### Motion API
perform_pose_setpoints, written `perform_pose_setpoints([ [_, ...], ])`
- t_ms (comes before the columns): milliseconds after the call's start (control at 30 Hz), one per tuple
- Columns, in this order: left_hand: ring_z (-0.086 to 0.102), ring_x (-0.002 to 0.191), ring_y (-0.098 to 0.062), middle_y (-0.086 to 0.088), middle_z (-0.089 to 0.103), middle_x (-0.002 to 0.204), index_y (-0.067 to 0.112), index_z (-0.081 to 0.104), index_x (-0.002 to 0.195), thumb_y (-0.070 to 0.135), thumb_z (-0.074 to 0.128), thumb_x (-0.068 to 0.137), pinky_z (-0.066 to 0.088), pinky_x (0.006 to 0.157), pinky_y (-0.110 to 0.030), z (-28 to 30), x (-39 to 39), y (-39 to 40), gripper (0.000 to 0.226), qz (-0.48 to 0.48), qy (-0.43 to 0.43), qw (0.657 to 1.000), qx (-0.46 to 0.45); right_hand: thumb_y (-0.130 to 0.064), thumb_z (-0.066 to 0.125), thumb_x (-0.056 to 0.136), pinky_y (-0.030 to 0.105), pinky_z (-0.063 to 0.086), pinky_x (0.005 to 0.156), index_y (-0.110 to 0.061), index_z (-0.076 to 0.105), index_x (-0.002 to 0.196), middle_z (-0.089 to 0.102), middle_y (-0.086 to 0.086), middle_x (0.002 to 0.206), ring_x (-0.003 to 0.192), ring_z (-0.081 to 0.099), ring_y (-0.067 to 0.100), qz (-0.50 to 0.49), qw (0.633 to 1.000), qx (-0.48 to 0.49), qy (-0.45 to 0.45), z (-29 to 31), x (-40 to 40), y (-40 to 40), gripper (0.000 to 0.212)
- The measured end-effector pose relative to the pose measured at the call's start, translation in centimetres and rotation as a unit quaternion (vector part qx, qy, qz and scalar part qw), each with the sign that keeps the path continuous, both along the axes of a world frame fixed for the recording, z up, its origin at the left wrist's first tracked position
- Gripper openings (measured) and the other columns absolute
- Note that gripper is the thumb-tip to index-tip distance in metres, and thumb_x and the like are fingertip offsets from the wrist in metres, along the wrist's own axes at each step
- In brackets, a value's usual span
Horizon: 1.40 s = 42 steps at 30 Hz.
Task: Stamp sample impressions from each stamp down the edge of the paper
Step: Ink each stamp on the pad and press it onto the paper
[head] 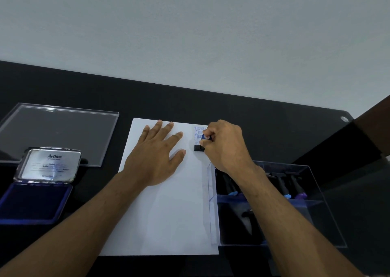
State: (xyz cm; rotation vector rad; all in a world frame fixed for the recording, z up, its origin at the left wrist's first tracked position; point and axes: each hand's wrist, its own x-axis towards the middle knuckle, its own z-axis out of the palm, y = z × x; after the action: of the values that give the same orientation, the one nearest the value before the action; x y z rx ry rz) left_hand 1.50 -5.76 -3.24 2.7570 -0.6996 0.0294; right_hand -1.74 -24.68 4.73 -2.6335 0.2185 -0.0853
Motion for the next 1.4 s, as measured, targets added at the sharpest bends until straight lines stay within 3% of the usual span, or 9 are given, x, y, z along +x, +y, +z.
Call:
perform_pose_setpoints([
  [167,0.000,0.156,-0.021,0.001,0.015,0.168,0.032,0.030,0.157,0.072,0.001,0.087,0.000,0.126,-0.044,0.0,0.0,0.0,0.086,0.000,-0.004,1.000,0.003,-0.020,0.073,0.087,0.009,0.048,0.065,-0.018,0.064,0.085,0.067,-0.006,0.100,0.078,0.060,0.008,-0.004,1.000,0.002,-0.029,0.0,-0.4,-0.3,0.009],
  [300,0.002,0.156,-0.022,0.001,0.018,0.167,0.031,0.033,0.156,0.070,0.005,0.090,0.001,0.126,-0.044,0.0,-0.1,0.1,0.082,-0.003,-0.011,1.000,-0.004,-0.018,0.073,0.082,0.032,0.061,0.062,-0.022,0.069,0.078,0.071,-0.005,0.073,0.063,0.070,0.009,-0.113,0.964,0.195,-0.138,0.9,-1.5,-2.2,0.007],
  [400,0.004,0.156,-0.022,0.001,0.019,0.167,0.031,0.034,0.156,0.071,0.005,0.090,0.002,0.126,-0.045,0.0,-0.1,0.1,0.083,-0.005,-0.009,1.000,-0.008,-0.009,0.071,0.084,0.031,0.060,0.055,-0.014,0.068,0.083,0.072,0.003,0.076,0.059,0.071,0.014,-0.175,0.927,0.293,-0.153,1.9,-2.0,-3.1,0.006],
  [500,0.005,0.156,-0.022,0.001,0.020,0.167,0.031,0.036,0.155,0.072,0.005,0.089,0.004,0.126,-0.046,0.0,0.0,0.1,0.083,-0.002,-0.009,1.000,-0.009,-0.005,0.068,0.085,0.029,0.059,0.055,-0.012,0.069,0.086,0.072,0.007,0.078,0.060,0.072,0.017,-0.201,0.912,0.329,-0.140,2.0,-2.0,-3.3,0.007],
  [767,0.002,0.156,-0.021,0.002,0.017,0.168,0.032,0.033,0.156,0.073,0.002,0.087,0.003,0.126,-0.046,0.0,0.0,0.1,0.085,-0.001,-0.005,1.000,0.002,-0.007,0.069,0.086,0.023,0.057,0.054,-0.014,0.069,0.089,0.072,0.003,0.077,0.060,0.071,0.014,-0.202,0.917,0.321,-0.126,1.0,-2.4,-3.1,0.007],
  [1233,0.003,0.156,-0.022,0.001,0.016,0.168,0.031,0.032,0.156,0.074,0.001,0.084,0.002,0.126,-0.045,0.5,-0.1,0.0,0.089,-0.001,0.005,1.000,0.003,-0.008,0.070,0.085,0.034,0.062,0.064,-0.016,0.068,0.088,0.071,-0.001,0.074,0.060,0.071,0.011,-0.189,0.926,0.292,-0.145,0.9,-2.8,-2.6,0.008],
  [1400,0.008,0.156,-0.022,0.000,0.020,0.167,0.028,0.034,0.156,0.073,0.014,0.089,0.004,0.126,-0.043,1.6,-1.4,-0.3,0.082,0.001,0.007,0.999,-0.035,-0.012,0.070,0.084,0.036,0.062,0.068,-0.021,0.069,0.090,0.071,-0.004,0.079,0.067,0.071,0.011,-0.177,0.931,0.275,-0.160,1.1,-3.4,-2.3,0.010],
])
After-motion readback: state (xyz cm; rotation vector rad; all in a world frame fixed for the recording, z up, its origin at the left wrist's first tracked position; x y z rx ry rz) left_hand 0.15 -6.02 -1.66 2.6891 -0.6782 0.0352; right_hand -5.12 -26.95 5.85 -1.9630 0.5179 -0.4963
